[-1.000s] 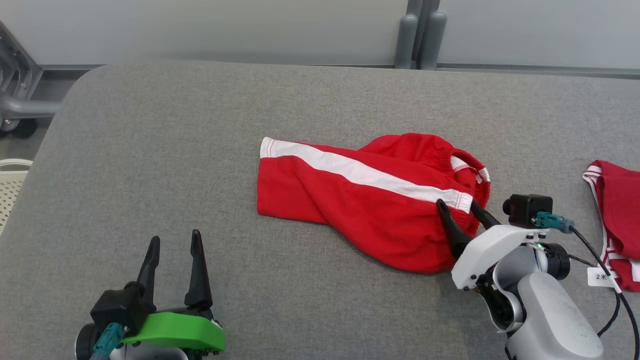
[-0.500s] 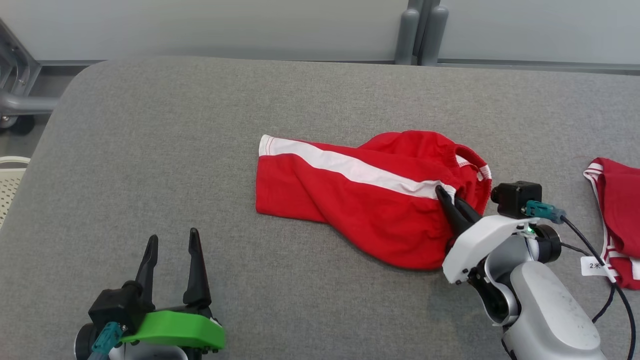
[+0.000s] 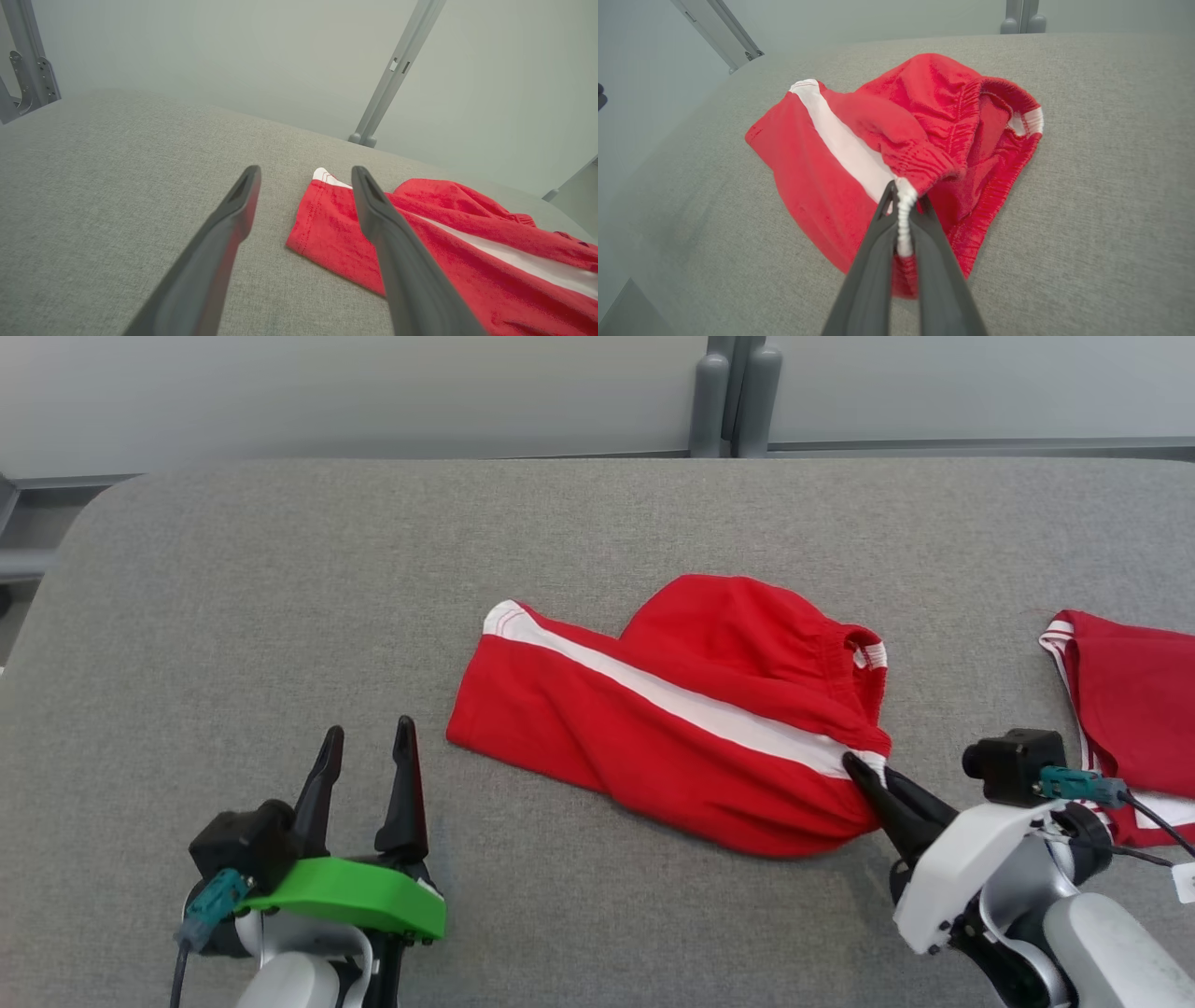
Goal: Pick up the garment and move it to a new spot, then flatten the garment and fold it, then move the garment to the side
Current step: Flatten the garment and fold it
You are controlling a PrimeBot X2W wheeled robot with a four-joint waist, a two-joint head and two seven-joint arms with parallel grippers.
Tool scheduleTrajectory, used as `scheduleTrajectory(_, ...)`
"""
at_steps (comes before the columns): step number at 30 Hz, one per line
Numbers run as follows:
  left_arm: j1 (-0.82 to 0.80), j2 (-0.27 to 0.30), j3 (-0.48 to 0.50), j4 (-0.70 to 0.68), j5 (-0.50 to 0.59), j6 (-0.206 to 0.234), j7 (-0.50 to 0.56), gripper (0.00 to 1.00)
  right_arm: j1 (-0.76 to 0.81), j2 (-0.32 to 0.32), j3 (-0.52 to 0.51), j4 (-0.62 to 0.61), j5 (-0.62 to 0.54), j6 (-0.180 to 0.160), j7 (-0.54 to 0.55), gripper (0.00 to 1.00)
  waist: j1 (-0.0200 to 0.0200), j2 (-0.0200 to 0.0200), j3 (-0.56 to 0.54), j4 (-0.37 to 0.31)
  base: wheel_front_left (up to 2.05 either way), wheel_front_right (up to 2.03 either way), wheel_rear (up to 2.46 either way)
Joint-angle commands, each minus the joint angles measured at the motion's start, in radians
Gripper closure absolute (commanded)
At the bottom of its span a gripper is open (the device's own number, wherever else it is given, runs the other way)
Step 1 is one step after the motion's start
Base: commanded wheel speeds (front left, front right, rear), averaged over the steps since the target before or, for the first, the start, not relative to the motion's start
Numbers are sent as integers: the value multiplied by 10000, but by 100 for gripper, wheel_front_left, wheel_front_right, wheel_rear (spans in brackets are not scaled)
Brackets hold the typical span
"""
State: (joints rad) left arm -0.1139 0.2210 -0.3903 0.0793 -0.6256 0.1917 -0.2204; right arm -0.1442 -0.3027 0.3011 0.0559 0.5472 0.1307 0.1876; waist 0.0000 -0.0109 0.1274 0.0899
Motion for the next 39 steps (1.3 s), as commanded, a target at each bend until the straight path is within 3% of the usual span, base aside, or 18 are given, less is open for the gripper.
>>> scheduleTrajectory(1, -287, -7, -34, 88, -99, -136, 99, 0, 233, -224, -129, -150, 96, 1, 98, 100, 0, 109, 19, -112, 0, 0, 0)
scheduleTrajectory(7, -1383, 31, -501, 784, -488, -870, 1338, 0, 539, -824, -738, -351, 64, 1, 191, 100, 0, 109, 192, -326, 0, 0, 0)
scheduleTrajectory(11, -2510, -52, -1008, 1633, -461, -1298, 2457, 0, 298, -804, -726, -131, 49, 1, -17, 100, 0, 109, 372, -417, 0, 0, 0)
scheduleTrajectory(20, -4717, -460, -1624, 4083, -463, -1737, 4209, 0, -384, -993, -23, 984, 1, 1, -583, 100, 0, 109, 792, -818, 0, 0, 0)
scheduleTrajectory(39, -6748, -956, -1755, 7270, -730, -2264, 4714, 0, -1693, -1280, 1681, 2580, 600, 1, -1626, 100, 0, 109, 1176, -1534, 0, 0, 0)
